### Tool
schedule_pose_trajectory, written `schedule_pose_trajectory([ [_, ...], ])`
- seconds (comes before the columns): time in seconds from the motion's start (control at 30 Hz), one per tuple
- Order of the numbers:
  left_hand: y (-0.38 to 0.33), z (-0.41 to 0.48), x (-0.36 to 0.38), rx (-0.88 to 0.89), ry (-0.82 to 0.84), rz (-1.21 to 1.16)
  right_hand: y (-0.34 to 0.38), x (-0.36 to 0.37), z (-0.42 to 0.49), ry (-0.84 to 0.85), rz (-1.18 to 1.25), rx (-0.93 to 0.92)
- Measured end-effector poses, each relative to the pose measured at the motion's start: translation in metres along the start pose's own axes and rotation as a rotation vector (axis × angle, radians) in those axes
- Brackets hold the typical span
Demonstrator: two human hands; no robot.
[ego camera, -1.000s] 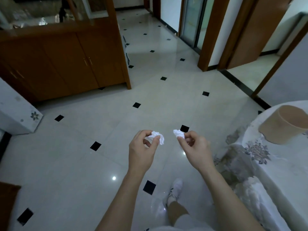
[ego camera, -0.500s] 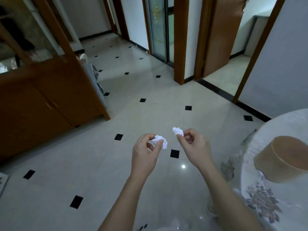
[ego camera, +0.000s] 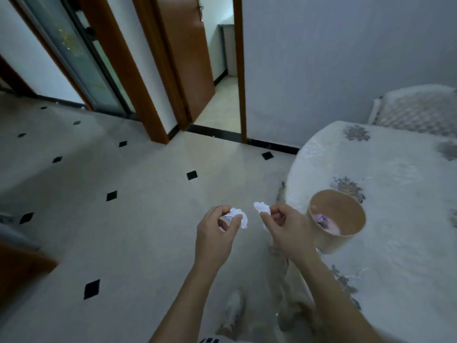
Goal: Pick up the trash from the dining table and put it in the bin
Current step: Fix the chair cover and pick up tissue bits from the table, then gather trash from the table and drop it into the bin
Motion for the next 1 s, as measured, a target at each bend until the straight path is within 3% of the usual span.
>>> schedule_pose_trajectory([
  [0.3,-0.036,0.083,0.105,0.252,0.362,-0.097,-0.017,-0.040,0.051,-0.327,-0.157,0.142],
  [0.57,-0.077,0.098,0.174,0.487,0.617,-0.165,-0.032,-0.088,0.040,-0.602,-0.310,0.282],
  [0.7,-0.091,0.094,0.203,0.763,0.675,-0.088,-0.045,-0.112,0.029,-0.702,-0.460,0.410],
  [1.0,-0.107,0.080,0.238,1.039,0.710,0.024,-0.053,-0.126,0.030,-0.730,-0.630,0.552],
])
Point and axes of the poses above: each hand's wrist, its own z-axis towards the middle knuckle, its own x-axis out of the palm, y = z × x, the point moved 4 cm from there along z, towards the middle knuckle, and after that the axes turned 9 degrees about -y, right-handed, at the moved point
